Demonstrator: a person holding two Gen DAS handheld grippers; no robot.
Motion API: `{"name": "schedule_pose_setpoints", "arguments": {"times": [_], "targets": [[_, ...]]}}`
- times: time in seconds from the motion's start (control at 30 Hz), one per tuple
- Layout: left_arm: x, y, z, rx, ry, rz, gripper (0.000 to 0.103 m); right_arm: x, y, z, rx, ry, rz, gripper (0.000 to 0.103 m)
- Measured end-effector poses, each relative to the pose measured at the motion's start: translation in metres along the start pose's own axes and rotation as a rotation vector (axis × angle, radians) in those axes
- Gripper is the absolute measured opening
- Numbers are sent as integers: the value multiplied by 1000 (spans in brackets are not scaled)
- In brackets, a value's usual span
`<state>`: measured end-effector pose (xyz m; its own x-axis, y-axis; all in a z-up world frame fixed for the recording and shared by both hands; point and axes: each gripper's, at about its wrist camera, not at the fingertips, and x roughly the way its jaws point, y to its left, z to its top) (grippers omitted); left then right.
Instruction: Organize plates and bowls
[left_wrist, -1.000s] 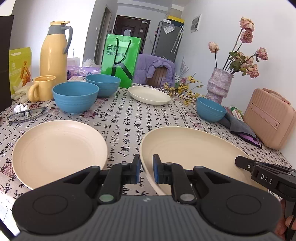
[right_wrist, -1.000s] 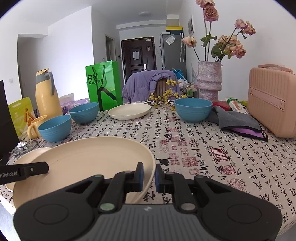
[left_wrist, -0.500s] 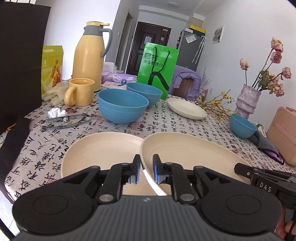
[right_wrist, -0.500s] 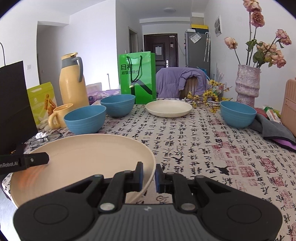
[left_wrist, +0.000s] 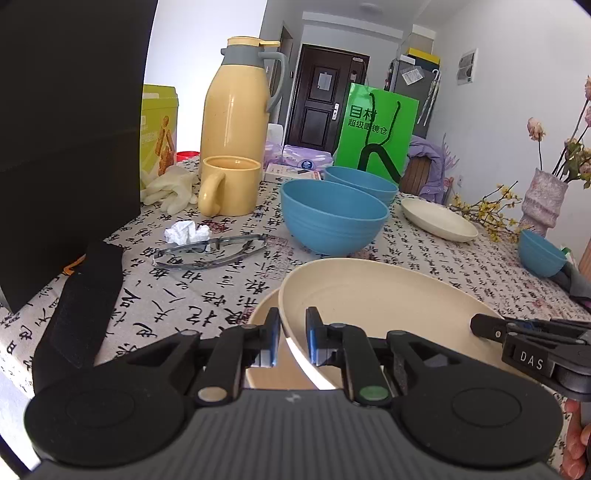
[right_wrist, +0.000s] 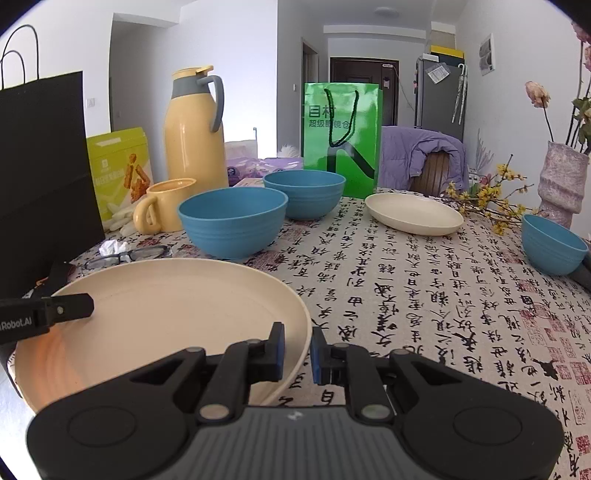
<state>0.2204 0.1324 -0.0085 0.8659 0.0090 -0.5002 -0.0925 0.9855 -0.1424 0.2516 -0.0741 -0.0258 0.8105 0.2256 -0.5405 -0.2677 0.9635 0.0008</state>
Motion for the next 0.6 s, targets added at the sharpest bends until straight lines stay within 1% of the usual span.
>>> {"name": "schedule_pose_setpoints", "arguments": {"times": [0.1,0.17,0.23,0.37,0.4,0.43,0.5,0.57,0.6], "targets": [[5,6,-1,27,-3,17,14,14,12,0,-34,11,-1,14],[6,8,-2,45,-11,14,14,20,18,-2,-52,17,-5,14],[8,8,-3,72,-12,4,16,23,21,-5,-82,19,-27,11],[15,9,-7,94,19,0,20,25,23,-8,-108,7,-37,11],[16,10,-9,96,23,2,29,24,22,-8,-108,7,-34,11],[15,11,-9,101,23,0,44,24,22,-8,-107,7,-31,11],[10,13,-10,111,8,17,59,22,18,-7,-96,10,-21,11],[3,13,-9,115,-9,24,59,19,15,-6,-84,7,-16,12],[-1,13,-7,107,-15,20,61,15,13,-6,-76,3,-9,12]]}}
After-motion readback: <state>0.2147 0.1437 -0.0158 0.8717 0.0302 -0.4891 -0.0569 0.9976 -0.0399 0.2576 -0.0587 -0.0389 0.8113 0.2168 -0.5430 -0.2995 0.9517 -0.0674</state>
